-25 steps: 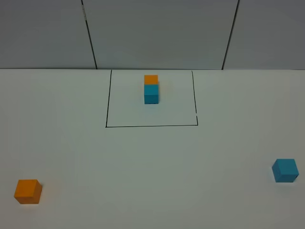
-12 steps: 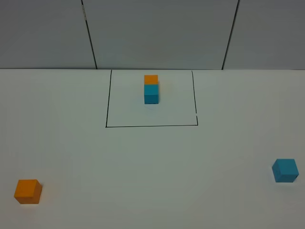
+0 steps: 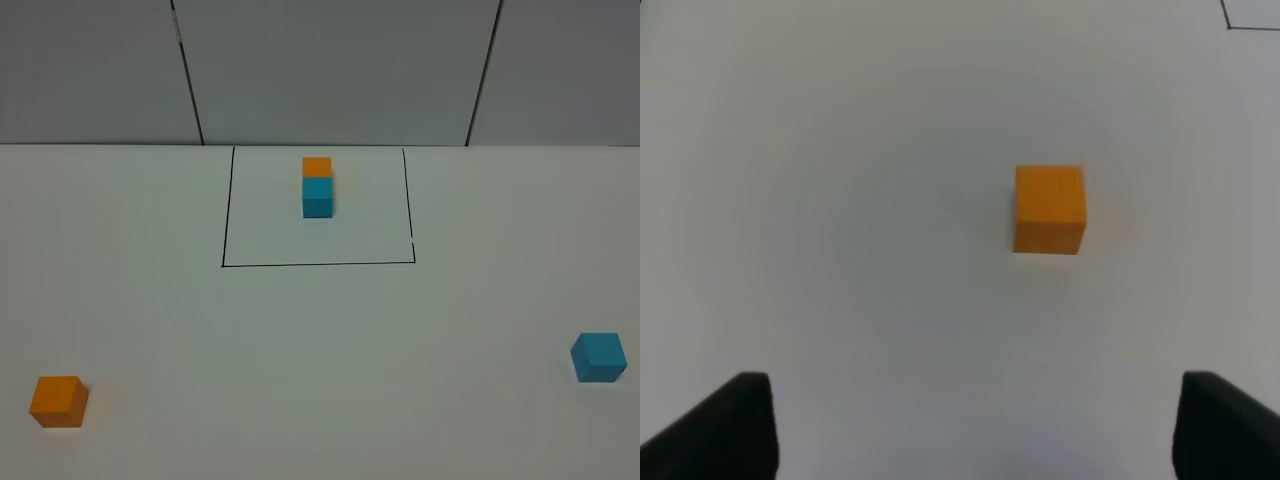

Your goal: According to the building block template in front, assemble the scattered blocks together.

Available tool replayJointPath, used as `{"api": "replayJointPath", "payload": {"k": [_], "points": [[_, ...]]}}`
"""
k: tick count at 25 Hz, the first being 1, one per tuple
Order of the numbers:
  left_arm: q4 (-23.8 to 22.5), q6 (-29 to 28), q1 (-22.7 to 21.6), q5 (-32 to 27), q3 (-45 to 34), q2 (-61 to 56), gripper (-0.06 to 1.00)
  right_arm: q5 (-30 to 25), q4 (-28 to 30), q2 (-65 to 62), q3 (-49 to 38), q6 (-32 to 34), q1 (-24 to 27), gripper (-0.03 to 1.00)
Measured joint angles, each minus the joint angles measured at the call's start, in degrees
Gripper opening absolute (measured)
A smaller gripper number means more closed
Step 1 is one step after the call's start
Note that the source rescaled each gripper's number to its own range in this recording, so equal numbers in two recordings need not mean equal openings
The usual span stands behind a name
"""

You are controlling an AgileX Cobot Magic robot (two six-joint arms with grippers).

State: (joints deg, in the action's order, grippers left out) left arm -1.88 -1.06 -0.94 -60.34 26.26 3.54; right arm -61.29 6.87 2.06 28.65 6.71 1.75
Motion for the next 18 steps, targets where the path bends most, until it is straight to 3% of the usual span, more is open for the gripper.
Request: {"api": "replayJointPath", "payload": {"k": [18], "points": [[0.0,3.6,0.0,20.8,1.0,22.9,0.97,0.0,0.0,0.0,0.0,0.0,0.0,0.56]]}}
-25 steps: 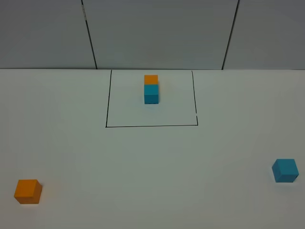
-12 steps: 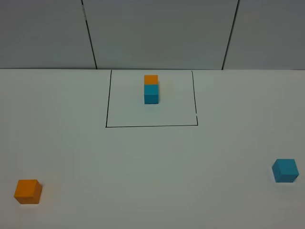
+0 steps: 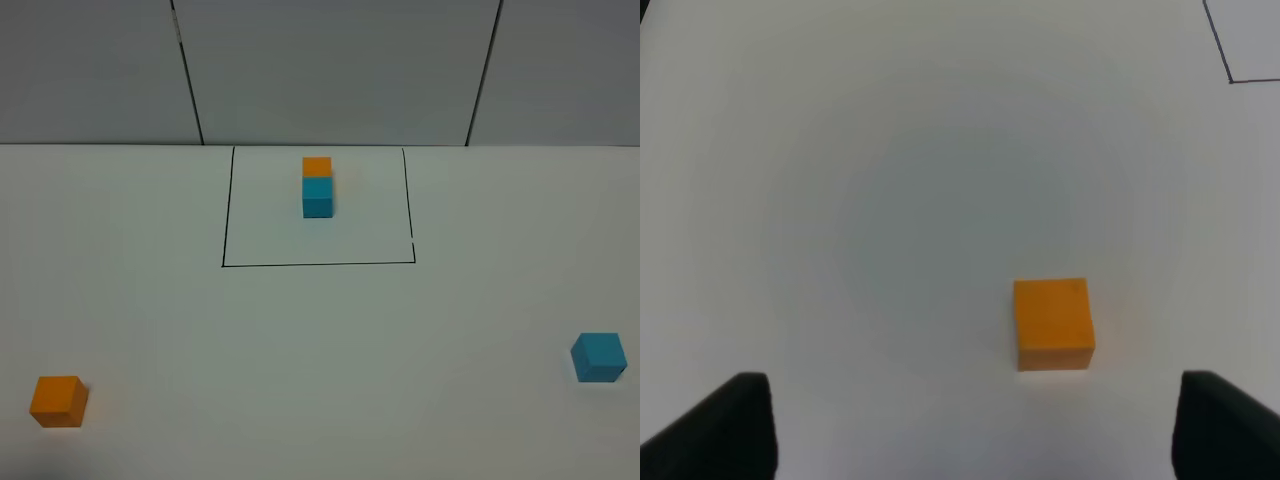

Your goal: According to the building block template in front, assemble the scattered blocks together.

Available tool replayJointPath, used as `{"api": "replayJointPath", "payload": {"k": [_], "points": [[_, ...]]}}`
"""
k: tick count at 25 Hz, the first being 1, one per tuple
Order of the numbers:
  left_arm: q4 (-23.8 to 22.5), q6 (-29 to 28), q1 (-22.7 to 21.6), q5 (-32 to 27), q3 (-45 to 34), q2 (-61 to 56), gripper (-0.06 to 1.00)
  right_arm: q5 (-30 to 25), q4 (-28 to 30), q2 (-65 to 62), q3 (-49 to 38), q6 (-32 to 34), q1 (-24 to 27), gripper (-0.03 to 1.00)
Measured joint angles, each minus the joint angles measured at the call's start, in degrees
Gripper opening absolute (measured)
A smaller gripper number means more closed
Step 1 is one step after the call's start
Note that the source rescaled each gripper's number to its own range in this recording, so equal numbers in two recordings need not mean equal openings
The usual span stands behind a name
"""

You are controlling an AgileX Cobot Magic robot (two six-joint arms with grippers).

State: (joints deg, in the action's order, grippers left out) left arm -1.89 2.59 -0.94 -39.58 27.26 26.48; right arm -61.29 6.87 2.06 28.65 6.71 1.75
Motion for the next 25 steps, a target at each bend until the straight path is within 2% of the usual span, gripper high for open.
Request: {"api": "replayJointPath", "payload": {"k": [9,20,25], "points": [[0.2,4.1,0.0,6.1,1.6,14.2,0.97,0.0,0.0,0.0,0.0,0.0,0.0,0.56],[0.2,15.2,0.0,-1.6,15.9,34.8,0.97,0.0,0.0,0.0,0.0,0.0,0.0,0.56],[0.2,24.6,0.0,-3.4,19.7,41.5,0.97,0.0,0.0,0.0,0.0,0.0,0.0,0.56]]}}
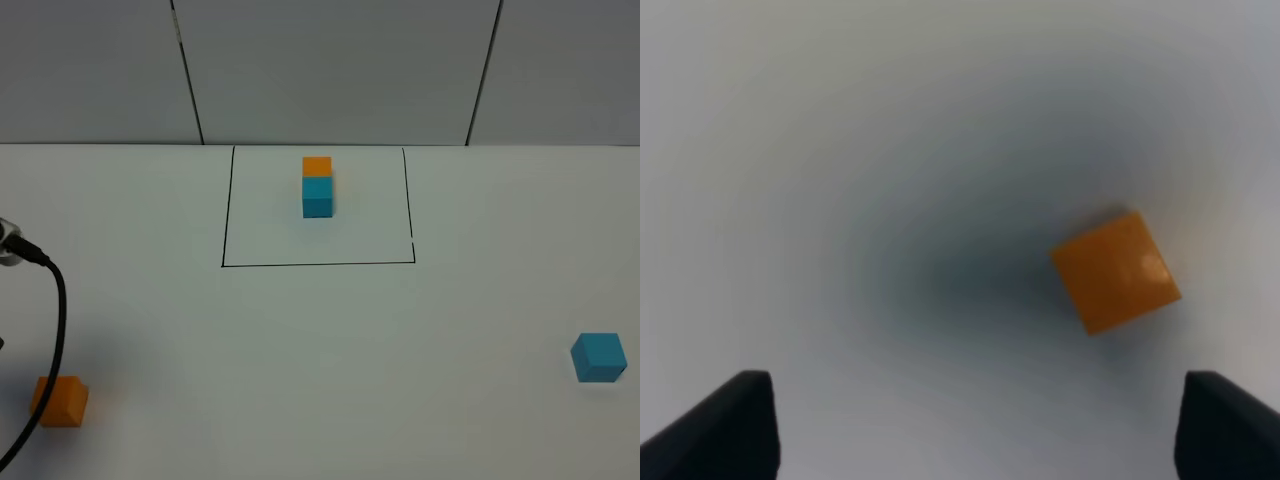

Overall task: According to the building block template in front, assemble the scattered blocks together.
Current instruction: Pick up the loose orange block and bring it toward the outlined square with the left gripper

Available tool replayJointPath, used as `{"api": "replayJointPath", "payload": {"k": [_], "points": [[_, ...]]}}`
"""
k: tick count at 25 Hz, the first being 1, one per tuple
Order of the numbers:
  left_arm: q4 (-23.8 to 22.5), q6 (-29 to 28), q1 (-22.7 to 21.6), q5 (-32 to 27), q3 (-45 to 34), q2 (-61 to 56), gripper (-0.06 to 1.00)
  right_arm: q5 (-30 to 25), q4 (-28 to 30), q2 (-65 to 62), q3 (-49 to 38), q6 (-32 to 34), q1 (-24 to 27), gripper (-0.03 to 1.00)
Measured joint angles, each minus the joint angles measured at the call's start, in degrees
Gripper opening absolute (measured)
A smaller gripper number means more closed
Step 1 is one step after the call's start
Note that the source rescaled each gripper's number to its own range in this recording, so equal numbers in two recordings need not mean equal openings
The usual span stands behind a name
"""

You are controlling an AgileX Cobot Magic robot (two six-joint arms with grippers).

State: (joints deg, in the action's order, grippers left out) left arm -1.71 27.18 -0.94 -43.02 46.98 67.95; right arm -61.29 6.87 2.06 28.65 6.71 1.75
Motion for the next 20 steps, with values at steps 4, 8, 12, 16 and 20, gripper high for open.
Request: {"api": "replayJointPath", "payload": {"k": [4,8,12,16,20], "points": [[1.0,10.2,0.0,-1.7,0.4,4.7,0.97,0.0,0.0,0.0,0.0,0.0,0.0,0.56],[1.0,17.3,0.9,-3.7,0.4,10.2,0.97,0.0,0.0,0.0,0.0,0.0,0.0,0.56],[-2.0,21.4,3.1,-3.9,0.4,15.2,0.97,0.0,0.0,0.0,0.0,0.0,0.0,0.56],[-8.1,22.8,5.4,-3.5,1.0,19.6,0.97,0.0,0.0,0.0,0.0,0.0,0.0,0.56],[-11.1,24.1,6.6,-3.3,2.8,22.8,0.97,0.0,0.0,0.0,0.0,0.0,0.0,0.56]]}}
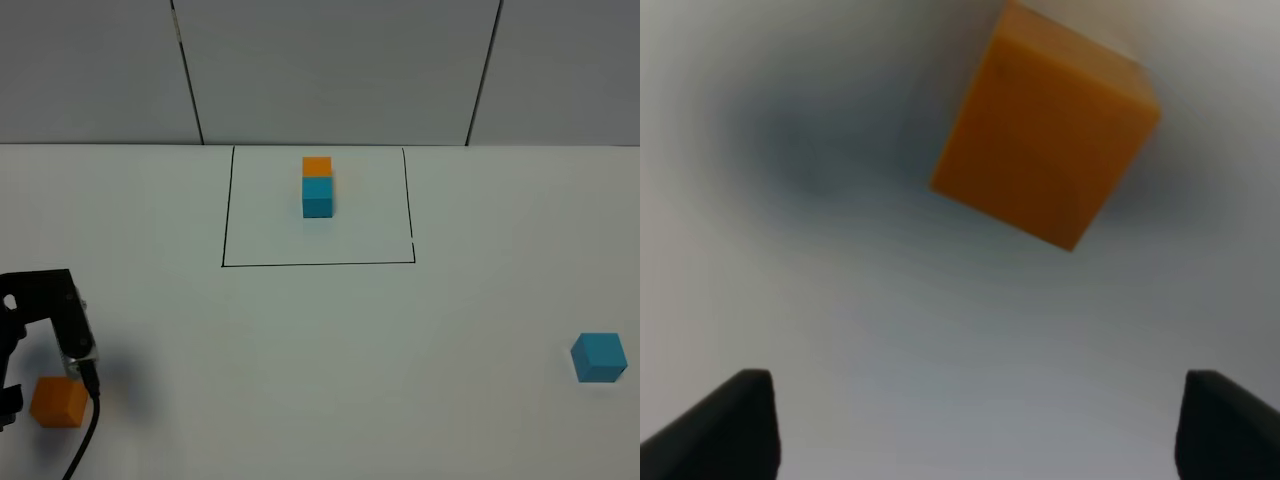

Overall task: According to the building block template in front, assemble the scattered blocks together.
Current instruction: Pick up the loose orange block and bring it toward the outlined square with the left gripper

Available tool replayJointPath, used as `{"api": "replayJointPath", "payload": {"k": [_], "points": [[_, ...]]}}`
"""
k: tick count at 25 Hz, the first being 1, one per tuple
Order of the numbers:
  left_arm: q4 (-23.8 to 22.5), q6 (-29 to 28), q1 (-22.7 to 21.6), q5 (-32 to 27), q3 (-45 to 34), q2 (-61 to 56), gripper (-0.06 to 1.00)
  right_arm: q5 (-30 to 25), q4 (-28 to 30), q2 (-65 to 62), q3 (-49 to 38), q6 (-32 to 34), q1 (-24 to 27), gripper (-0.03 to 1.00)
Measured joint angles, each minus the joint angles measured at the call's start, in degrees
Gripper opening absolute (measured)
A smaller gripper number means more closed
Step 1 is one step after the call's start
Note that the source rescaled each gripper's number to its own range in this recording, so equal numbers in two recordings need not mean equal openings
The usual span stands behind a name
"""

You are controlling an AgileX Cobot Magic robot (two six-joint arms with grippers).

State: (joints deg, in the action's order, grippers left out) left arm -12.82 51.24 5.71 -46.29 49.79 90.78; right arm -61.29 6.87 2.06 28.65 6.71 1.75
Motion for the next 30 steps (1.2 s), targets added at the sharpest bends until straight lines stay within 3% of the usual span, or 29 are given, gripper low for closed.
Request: {"api": "replayJointPath", "payload": {"k": [13,30], "points": [[2.6,19.0,0.2,2.8,1.0,3.8,0.97,0.0,0.0,0.0,0.0,0.0,0.0,0.56],[5.0,22.5,0.2,10.6,1.0,11.8,0.97,0.0,0.0,0.0,0.0,0.0,0.0,0.56]]}}
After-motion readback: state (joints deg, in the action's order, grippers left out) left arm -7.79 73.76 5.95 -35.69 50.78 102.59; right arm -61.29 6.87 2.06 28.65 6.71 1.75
